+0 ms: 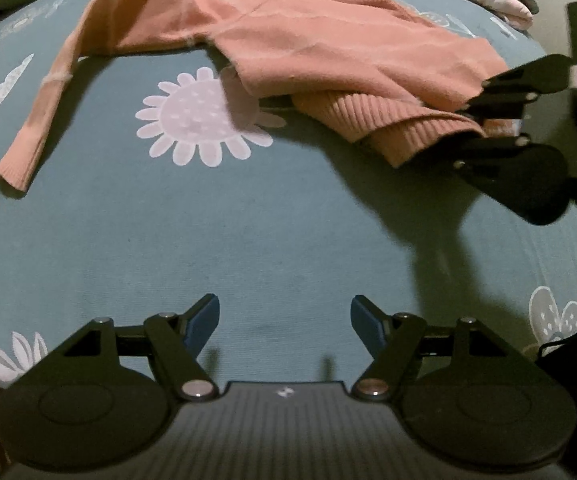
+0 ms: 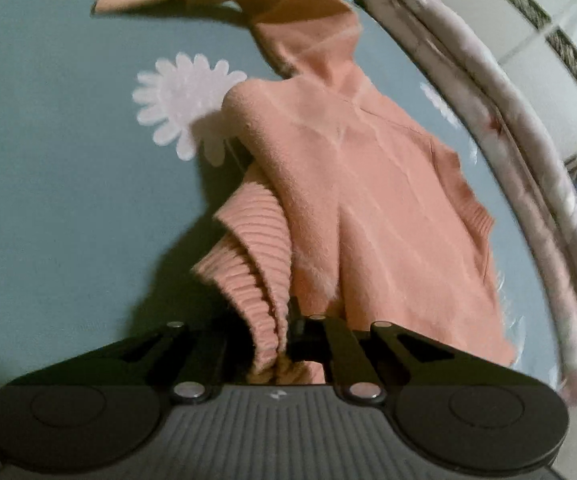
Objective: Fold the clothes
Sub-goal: 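Pull the ribbed hem with the right tool to straighten the sweater body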
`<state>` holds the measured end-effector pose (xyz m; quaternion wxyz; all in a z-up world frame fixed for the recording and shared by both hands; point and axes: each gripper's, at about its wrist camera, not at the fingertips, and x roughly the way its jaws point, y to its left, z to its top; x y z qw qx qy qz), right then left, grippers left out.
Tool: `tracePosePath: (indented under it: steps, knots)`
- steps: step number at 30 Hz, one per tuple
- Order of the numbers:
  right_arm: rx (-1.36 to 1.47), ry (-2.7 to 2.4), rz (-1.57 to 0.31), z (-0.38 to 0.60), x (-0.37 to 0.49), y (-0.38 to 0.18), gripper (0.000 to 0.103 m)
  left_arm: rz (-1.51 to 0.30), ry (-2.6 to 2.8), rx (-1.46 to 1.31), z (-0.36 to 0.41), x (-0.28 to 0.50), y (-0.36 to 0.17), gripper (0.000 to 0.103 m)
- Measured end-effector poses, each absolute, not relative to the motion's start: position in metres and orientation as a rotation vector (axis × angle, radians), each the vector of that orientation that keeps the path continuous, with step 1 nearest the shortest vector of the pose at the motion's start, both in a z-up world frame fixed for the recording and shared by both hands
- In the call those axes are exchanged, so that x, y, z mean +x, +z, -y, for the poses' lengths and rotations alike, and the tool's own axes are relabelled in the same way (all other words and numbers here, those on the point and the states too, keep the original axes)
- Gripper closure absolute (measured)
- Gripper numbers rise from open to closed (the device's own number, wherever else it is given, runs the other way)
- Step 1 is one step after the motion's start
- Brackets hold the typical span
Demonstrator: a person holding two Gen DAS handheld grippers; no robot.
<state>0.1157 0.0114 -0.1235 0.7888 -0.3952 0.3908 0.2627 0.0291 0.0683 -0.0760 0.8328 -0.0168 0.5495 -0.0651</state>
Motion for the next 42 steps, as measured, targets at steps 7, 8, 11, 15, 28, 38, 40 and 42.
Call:
tracePosePath:
  steps: [7, 8, 11, 15, 28, 38, 40, 42]
  knots:
    - [-0.763, 0.634, -0.895, 0.002, 0.085, -0.096, 0.095, -1.144, -0.135, -0.017, -0.067, 0.02, -0.066, 0.03]
    - [-0.755, 0.641, -0.9, 0.002, 0.081, -0.094, 0.095, -1.141, -0.134, -0.013, -0.067, 0.018, -0.065, 0.03]
    - [-0.727, 0.656, -0.905, 0.001, 0.068, -0.086, 0.095, -1.133, -0.127, -0.006, -0.069, 0.013, -0.061, 0.03]
    - [-0.691, 0.682, -0.913, -0.003, 0.055, -0.076, 0.095, -1.127, -0.117, -0.011, -0.074, 0.007, -0.058, 0.03]
    - [-0.625, 0.773, -0.982, -0.023, 0.03, -0.072, 0.094, -1.113, -0.084, -0.027, -0.088, -0.008, -0.05, 0.03]
    - [-0.598, 0.823, -1.074, -0.025, 0.013, -0.1, 0.088, -1.14, -0.084, -0.009, -0.082, -0.003, -0.055, 0.03]
    - [-0.571, 0.814, -1.087, -0.023, 0.016, -0.106, 0.083, -1.147, -0.083, -0.001, -0.08, -0.003, -0.057, 0.03]
    - [-0.566, 0.811, -1.079, -0.021, 0.015, -0.107, 0.074, -1.154, -0.086, 0.006, -0.079, -0.003, -0.056, 0.03]
